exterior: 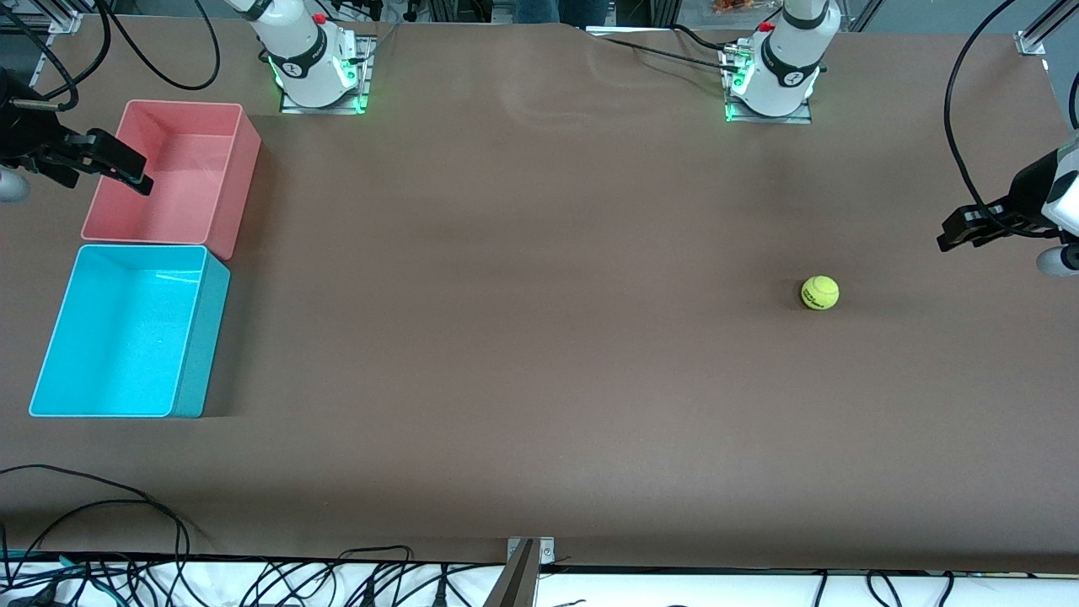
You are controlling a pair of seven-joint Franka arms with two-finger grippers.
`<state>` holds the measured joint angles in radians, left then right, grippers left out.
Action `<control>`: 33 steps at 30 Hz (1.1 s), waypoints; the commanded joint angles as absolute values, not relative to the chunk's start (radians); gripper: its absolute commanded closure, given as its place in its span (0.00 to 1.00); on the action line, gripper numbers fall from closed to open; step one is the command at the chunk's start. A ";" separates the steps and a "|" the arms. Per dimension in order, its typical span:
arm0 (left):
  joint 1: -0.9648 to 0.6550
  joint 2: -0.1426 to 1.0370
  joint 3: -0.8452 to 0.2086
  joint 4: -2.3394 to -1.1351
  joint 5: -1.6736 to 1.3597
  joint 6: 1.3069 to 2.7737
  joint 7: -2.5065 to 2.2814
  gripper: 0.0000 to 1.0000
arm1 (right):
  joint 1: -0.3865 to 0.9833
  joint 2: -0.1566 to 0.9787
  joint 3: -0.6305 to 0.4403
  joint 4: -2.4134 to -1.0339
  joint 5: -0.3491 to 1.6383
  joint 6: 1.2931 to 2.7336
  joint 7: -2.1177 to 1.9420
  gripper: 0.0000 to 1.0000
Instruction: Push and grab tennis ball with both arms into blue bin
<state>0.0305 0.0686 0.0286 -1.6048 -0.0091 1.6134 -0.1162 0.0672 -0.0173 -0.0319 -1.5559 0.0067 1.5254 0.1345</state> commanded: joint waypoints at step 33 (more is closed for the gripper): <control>0.104 0.271 0.029 -1.798 -0.008 1.860 -1.173 1.00 | 0.063 -0.011 -0.034 -1.532 0.026 1.503 0.118 0.00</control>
<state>0.0921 0.2694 0.0348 -1.6947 -0.0089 1.7575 -1.0516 0.0671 -0.0173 -0.0319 -1.5559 0.0067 1.5242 0.1345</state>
